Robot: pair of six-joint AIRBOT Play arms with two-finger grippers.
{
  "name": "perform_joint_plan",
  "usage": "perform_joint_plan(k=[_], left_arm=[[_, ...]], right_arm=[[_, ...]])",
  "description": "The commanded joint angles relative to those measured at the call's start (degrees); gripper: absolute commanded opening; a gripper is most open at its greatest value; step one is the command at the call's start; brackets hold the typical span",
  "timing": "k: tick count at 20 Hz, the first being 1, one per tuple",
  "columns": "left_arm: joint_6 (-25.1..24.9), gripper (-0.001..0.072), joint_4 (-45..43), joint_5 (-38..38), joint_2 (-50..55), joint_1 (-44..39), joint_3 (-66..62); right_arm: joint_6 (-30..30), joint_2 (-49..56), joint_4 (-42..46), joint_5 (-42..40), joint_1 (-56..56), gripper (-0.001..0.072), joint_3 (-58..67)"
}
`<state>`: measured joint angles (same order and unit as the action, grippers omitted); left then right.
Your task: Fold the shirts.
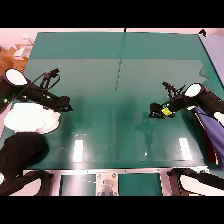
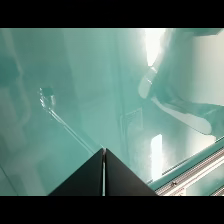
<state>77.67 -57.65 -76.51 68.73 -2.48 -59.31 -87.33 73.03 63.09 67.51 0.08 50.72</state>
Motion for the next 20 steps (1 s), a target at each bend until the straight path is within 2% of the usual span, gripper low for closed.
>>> perform_joint_plan(k=[1,6,10,11,12,13,15,18,20], left_arm=[[-0.02,0.0023,0.00,0.11,-0.04,0.04,0.02],[-0.04,0.0023,0.07,0.81,-0.02,0.04,0.02],[-0.07,0.0024,0.00,5.49,-0.02,0.04,0.02],[-0.09,0.0172,-0.52,6.10,-0.02,0.04,0.02],[-0.09,0.0691,-2.01,6.29,-0.02,0.04,0.02],[0.35,0.0720,-5.09,8.07,-0.02,0.04,0.02],[1.51,0.0720,-16.02,9.46,-0.02,0.04,0.02],[9.27,0.0720,-39.45,8.57,0.00,0.11,0.24],[13.64,0.0720,-49.48,8.41,0.35,0.24,0.48]], right_arm=[[-0.02,-0.02,0.00,0.02,-0.02,0.0017,0.00],[-0.02,-0.02,0.00,0.02,-0.02,0.0017,0.00],[-0.02,-0.02,-0.02,0.02,-0.02,0.0017,0.00],[-0.02,-0.02,-0.02,0.02,-0.02,0.0017,0.00],[-0.04,-0.02,-0.02,0.02,-0.02,0.0018,0.00],[-0.02,-0.02,-0.02,0.00,-0.02,0.0017,0.00],[-0.02,-0.02,-0.02,0.02,-0.02,0.0017,0.00],[-0.02,-0.02,-0.02,-0.04,-0.02,0.0017,0.00],[-0.02,-0.02,0.00,-0.52,-0.02,0.0017,0.00]])
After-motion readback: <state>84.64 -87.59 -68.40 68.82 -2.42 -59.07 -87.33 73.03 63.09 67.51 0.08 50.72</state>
